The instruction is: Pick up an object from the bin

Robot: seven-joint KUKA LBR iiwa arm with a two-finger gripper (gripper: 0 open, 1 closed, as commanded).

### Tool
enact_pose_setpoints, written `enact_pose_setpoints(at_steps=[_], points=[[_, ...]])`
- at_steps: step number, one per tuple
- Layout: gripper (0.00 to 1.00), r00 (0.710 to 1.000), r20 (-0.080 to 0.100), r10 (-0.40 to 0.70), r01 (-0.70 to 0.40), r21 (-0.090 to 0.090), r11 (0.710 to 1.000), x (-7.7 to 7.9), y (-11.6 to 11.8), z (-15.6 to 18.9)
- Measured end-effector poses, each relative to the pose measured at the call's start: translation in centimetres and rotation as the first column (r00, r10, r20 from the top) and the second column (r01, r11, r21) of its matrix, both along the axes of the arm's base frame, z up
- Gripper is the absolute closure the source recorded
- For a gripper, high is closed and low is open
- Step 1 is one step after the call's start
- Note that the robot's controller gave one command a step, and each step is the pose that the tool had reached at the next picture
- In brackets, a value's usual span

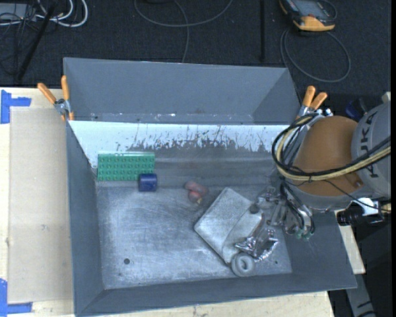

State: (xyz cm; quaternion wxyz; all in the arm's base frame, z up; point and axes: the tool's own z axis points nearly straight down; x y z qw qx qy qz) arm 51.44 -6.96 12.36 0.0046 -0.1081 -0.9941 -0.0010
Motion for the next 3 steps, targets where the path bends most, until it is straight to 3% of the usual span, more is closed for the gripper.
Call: enact_pose_setpoints(at_steps=[1,2,3], points=[[0.0,0.976,0.023,0.215,-0.215,-0.007,0.977,-3.8,-0.5,-5.1],[1.0,0.975,0.005,0.22,-0.22,-0.002,0.975,-4.2,-0.4,-5.2],[1.0,0.893,0.013,0.449,-0.449,-0.005,0.893,-3.7,-0.1,6.3]])
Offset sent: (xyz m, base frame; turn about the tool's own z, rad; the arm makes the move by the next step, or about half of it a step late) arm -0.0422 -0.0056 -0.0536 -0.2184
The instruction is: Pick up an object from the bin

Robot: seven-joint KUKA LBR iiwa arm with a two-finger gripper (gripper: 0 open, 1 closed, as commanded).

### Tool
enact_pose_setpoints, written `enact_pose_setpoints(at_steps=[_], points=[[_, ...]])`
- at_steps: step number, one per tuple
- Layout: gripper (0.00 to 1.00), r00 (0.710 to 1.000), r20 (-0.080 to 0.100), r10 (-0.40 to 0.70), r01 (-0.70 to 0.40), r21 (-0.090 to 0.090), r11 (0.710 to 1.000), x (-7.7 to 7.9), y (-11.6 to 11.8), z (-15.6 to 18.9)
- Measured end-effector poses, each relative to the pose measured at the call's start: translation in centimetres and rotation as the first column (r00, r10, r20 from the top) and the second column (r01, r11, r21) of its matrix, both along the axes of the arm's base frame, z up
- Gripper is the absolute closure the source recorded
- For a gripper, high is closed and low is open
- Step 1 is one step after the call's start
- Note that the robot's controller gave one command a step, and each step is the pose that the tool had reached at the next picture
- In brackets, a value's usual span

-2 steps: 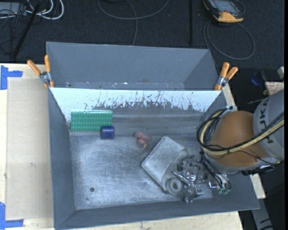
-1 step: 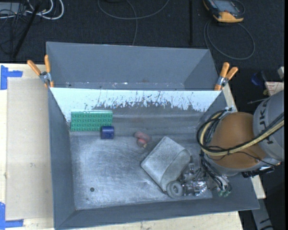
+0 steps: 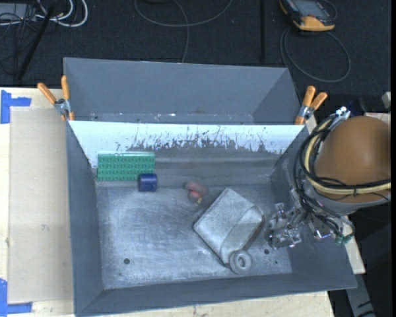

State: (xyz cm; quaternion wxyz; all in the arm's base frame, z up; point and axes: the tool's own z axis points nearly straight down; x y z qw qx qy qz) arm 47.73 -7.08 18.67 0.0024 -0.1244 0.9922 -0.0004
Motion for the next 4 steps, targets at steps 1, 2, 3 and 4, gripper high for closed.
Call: enact_pose_setpoints(at_steps=[1,2,3,4], points=[[1.0,0.957,-0.003,0.29,-0.29,-0.001,0.957,-0.7,-3.0,3.7],[1.0,0.966,-0.01,0.257,-0.257,0.004,0.966,-0.5,-4.0,-1.2],[1.0,0.971,-0.008,0.238,-0.238,0.003,0.971,0.0,-4.4,-3.1],[0.0,0.971,-0.007,0.239,-0.239,0.002,0.971,0.0,-4.4,-3.0]])
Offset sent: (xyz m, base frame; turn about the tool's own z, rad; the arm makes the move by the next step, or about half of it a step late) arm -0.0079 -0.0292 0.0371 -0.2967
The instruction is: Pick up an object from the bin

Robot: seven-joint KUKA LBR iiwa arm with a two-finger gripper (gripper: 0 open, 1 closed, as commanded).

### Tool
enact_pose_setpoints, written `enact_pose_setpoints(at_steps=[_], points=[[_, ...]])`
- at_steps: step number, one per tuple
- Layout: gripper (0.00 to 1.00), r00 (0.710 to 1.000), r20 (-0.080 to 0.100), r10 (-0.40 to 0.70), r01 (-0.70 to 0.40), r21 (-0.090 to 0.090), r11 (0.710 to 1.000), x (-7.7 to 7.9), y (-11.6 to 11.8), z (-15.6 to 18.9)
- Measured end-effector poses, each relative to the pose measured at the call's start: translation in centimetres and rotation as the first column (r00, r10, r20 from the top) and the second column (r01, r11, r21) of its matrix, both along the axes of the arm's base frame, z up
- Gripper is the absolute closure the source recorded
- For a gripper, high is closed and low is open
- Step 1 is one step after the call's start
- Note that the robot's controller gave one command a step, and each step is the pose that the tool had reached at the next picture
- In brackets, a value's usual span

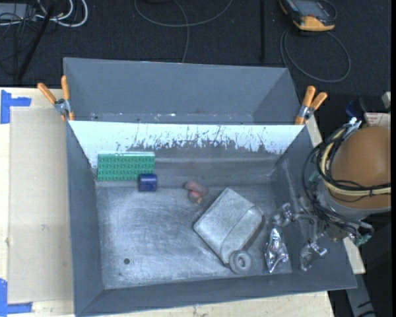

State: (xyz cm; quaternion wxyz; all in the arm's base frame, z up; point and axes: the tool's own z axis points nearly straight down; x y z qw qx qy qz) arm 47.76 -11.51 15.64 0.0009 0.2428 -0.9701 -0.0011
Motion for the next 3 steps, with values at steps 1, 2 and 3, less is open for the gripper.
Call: enact_pose_setpoints(at_steps=[1,2,3], points=[[0.0,0.948,0.014,0.317,-0.317,-0.004,0.949,0.2,1.1,-8.5],[1.0,0.948,0.003,0.318,-0.318,-0.003,0.948,0.0,1.0,-8.5],[1.0,0.866,0.006,0.5,-0.5,-0.004,0.866,0.3,0.4,3.6]])
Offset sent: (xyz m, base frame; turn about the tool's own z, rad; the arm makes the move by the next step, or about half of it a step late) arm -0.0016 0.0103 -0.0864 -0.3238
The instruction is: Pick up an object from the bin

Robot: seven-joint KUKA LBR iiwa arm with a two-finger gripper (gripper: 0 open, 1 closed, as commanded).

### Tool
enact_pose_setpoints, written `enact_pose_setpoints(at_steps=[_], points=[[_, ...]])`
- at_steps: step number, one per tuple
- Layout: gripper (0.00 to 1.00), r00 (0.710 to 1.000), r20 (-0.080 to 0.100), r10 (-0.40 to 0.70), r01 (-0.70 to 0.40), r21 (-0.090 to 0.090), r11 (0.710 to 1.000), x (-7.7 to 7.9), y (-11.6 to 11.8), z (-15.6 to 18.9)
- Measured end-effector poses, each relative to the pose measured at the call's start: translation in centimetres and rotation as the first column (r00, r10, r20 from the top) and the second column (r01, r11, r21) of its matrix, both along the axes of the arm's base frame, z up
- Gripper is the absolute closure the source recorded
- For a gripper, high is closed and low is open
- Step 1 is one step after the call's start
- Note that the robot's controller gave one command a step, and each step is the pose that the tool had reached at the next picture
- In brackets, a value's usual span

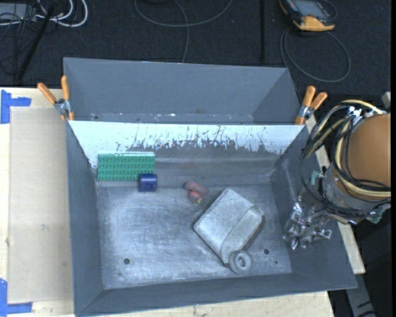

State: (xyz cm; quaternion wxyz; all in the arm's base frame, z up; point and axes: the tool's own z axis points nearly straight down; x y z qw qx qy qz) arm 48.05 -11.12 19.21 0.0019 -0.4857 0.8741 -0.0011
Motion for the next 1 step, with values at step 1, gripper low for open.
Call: enact_pose_setpoints(at_steps=[1], points=[[1.0,1.0,0.002,0.0,0.0,0.0,1.0,1.51,-0.07,5.69]])
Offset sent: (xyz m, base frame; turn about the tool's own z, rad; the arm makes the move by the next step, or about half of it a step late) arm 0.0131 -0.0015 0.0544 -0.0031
